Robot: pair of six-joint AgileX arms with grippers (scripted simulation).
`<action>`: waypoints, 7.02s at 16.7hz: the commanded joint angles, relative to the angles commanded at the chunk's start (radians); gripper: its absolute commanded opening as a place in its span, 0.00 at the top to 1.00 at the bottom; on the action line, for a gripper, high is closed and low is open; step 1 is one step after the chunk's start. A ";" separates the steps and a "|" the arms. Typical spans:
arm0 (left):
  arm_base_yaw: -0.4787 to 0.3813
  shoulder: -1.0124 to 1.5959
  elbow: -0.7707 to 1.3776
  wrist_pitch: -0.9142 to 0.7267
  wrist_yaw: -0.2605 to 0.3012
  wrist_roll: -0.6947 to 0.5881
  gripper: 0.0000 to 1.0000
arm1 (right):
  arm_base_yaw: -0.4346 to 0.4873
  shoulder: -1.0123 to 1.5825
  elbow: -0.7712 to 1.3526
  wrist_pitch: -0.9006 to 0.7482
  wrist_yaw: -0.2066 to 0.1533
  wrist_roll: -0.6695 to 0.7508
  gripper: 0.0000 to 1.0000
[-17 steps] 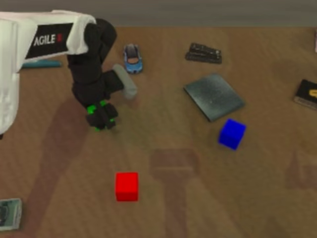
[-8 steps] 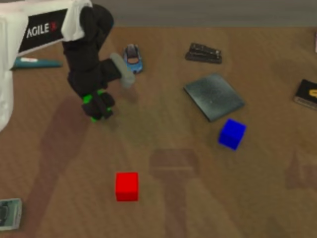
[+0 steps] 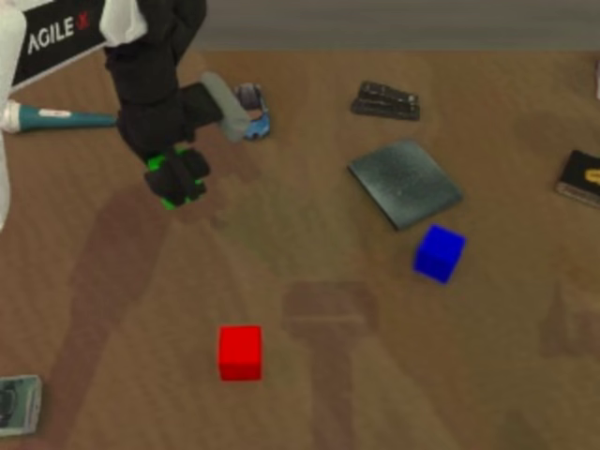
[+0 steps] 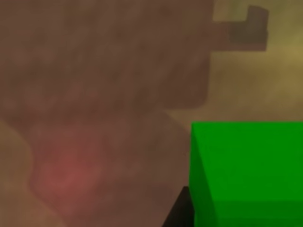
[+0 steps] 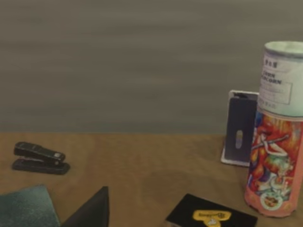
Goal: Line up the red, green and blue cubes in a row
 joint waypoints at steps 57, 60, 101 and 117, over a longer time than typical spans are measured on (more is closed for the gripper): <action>-0.501 -0.204 -0.489 0.294 0.000 -0.018 0.00 | 0.000 0.000 0.000 0.000 0.000 0.000 0.00; -0.492 -0.242 -0.430 0.189 0.000 -0.019 0.00 | 0.000 0.000 0.000 0.000 0.000 0.000 0.00; 0.328 -2.336 -1.945 1.178 -0.009 -0.787 0.00 | 0.417 2.219 1.777 -1.129 0.003 -0.609 0.00; 0.328 -2.336 -1.945 1.178 -0.009 -0.787 0.00 | 0.418 2.325 1.624 -0.870 0.004 -0.607 0.08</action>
